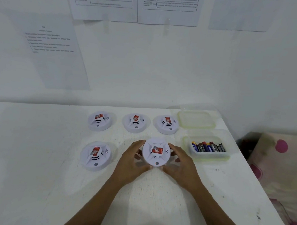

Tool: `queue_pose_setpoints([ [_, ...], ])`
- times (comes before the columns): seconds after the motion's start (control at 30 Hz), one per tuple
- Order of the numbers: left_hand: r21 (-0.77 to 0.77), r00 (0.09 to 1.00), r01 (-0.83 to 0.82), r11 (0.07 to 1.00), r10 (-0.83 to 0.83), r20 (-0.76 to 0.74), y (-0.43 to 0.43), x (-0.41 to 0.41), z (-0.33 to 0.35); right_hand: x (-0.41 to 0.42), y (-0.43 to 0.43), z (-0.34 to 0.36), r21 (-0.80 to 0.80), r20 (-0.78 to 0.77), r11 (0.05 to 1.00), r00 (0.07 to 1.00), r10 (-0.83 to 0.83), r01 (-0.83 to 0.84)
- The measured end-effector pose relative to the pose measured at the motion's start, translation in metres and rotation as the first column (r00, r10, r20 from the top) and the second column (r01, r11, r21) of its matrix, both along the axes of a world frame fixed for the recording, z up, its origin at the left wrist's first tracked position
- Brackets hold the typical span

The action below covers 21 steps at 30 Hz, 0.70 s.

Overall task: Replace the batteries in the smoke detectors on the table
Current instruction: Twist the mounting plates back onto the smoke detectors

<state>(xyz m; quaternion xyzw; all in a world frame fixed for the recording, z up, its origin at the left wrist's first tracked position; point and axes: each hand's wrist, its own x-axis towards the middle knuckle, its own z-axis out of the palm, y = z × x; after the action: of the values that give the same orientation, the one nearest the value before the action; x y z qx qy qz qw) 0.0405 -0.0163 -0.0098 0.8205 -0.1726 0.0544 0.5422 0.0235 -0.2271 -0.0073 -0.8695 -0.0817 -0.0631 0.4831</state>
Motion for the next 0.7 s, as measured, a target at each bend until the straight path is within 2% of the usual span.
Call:
queue_pose_setpoints([
  [0.7,0.092,0.999,-0.012,0.996,0.008,0.052,0.001,0.003,-0.010,0.000,-0.003,-0.007,-0.057,0.077,0.998,0.997,0.000,0.005],
])
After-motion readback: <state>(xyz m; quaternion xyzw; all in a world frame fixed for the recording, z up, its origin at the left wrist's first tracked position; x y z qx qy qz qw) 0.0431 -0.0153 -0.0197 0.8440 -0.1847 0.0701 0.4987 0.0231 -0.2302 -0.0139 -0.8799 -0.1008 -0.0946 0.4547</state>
